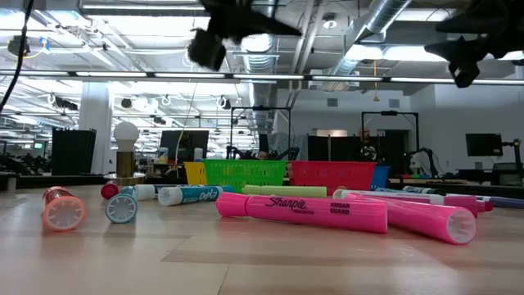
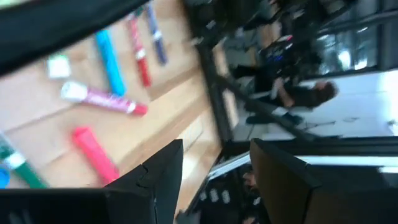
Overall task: Pick & Place Markers
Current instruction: Put the blue highlighter into the blue bin
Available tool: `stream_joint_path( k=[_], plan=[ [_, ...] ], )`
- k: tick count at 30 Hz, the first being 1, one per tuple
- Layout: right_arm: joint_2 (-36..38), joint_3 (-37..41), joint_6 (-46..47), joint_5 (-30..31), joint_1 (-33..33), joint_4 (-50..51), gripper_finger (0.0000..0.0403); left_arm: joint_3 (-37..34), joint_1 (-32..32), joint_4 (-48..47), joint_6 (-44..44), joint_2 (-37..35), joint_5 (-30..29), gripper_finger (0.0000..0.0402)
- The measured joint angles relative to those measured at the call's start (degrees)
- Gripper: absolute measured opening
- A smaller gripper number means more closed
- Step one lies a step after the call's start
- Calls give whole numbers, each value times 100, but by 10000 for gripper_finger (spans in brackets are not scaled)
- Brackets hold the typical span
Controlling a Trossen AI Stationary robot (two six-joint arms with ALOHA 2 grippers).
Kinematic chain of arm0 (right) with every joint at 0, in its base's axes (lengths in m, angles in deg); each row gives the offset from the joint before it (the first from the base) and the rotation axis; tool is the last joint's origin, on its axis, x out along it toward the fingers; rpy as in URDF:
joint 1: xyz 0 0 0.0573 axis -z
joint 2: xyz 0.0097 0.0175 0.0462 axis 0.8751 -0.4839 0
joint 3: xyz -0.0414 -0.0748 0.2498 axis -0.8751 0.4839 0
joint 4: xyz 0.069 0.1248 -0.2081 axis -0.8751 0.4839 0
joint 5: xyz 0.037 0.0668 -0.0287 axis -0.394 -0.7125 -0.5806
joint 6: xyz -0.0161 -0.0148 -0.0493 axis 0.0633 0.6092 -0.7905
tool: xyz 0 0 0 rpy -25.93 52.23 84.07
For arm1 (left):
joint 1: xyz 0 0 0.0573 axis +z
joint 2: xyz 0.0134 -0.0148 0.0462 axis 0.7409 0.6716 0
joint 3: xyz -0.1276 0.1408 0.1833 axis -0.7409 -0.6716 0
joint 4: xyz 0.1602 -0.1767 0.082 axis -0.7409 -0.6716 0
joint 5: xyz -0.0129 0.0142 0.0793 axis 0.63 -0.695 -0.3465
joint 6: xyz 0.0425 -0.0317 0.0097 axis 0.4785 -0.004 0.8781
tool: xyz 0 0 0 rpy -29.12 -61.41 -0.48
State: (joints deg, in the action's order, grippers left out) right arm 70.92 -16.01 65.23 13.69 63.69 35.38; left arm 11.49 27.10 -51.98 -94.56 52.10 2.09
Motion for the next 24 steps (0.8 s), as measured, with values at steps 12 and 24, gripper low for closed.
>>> stream_joint_path(
  k=[12, 24],
  plan=[
    [-4, 4, -85, 7, 0, -52, 164, 205, 276, -406, -649, 526, 549, 186],
    [-4, 4, -80, 3, 0, 84, 168, 201, 314, -323, -1049, 479, 672, 186]
  ],
)
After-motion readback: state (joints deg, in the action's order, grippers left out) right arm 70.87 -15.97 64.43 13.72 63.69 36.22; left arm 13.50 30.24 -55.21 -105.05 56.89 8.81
